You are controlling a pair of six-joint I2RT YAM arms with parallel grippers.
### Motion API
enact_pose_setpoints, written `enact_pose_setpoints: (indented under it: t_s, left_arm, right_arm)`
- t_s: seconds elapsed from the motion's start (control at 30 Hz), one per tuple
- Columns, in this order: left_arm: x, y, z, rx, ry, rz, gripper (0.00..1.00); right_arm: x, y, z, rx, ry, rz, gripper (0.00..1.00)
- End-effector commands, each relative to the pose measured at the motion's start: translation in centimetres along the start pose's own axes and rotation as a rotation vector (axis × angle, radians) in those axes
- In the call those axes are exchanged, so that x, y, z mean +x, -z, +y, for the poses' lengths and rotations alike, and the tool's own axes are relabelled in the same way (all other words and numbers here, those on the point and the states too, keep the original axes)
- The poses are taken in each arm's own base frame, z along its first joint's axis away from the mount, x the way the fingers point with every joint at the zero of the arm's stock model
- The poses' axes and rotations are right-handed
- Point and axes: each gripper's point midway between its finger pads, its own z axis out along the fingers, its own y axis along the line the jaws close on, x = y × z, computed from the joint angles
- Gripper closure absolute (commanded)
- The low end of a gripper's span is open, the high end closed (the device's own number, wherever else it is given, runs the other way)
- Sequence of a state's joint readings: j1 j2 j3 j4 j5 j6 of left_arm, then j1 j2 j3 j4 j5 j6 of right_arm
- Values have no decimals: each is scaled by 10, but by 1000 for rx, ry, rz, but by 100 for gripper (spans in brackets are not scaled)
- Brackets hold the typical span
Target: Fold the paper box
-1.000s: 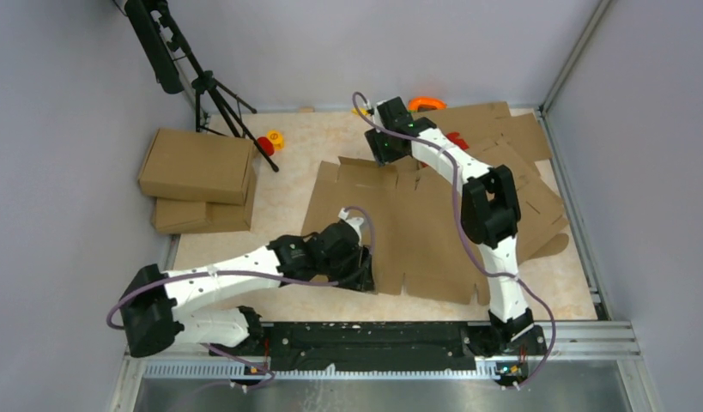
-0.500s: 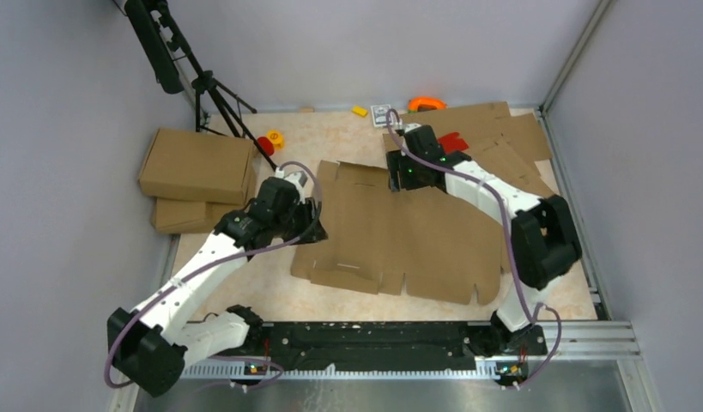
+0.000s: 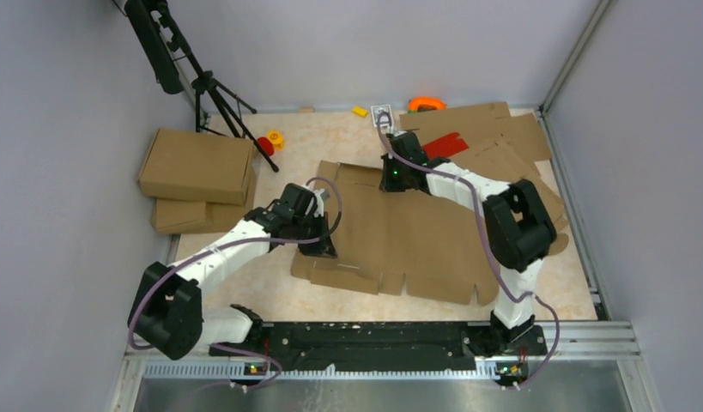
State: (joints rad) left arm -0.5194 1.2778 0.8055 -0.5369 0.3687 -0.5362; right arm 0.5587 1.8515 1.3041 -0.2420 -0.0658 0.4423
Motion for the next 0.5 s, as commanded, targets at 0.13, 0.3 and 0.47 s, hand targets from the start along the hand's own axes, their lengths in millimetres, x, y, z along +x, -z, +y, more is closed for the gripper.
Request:
enact_pose_setpoints:
  t_s: [0.13,0.3,0.47]
  left_arm:
    - [35,-25,7,46,28,86,100]
    - [64,-19,11,43,17,138,100]
    - [90,-18,4,43,12,187,100]
  right_arm:
    - [-82,-49,17,79,25,-112,100]
    - [-98,-64,3,145,31,-104,100]
    - [-95,-79,-11,161,3,-85,100]
